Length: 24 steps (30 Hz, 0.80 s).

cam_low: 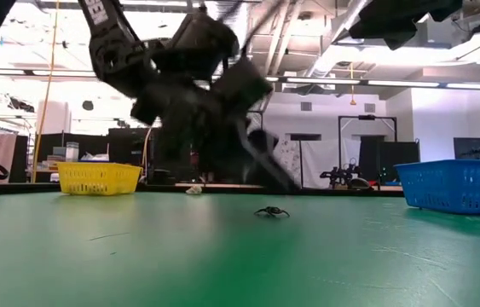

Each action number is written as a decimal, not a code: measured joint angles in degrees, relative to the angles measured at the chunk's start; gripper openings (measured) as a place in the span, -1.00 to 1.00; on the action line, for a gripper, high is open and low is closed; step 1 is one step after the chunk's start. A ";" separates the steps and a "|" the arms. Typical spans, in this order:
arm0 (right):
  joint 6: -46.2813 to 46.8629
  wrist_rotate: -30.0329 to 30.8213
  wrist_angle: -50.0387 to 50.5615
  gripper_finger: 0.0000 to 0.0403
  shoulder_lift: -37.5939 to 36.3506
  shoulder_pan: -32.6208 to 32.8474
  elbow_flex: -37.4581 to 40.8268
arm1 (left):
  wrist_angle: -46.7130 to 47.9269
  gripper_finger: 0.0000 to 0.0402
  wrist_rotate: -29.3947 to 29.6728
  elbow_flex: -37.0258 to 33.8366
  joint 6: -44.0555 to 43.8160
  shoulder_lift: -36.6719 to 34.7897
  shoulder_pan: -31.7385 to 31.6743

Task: Sort Halloween decoration
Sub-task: Put the black spider toy into the blue bin

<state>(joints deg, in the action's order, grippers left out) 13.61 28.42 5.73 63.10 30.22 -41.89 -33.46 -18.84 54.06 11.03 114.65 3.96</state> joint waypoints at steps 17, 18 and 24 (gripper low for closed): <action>-0.12 -0.04 0.40 -0.14 0.01 0.00 0.00 | 6.25 -0.07 7.59 -0.51 -4.64 -1.14 2.42; -0.11 -0.04 0.45 -0.14 0.00 0.00 0.00 | 6.19 -0.07 7.83 -1.02 -4.48 -1.14 2.68; -0.11 -0.04 0.33 -0.14 0.00 0.00 0.00 | 1.74 -0.07 9.89 -4.93 -4.65 -1.16 2.90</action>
<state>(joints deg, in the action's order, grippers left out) 13.50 28.38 6.06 63.10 30.22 -41.89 -31.72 -8.95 49.13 6.39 113.49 6.86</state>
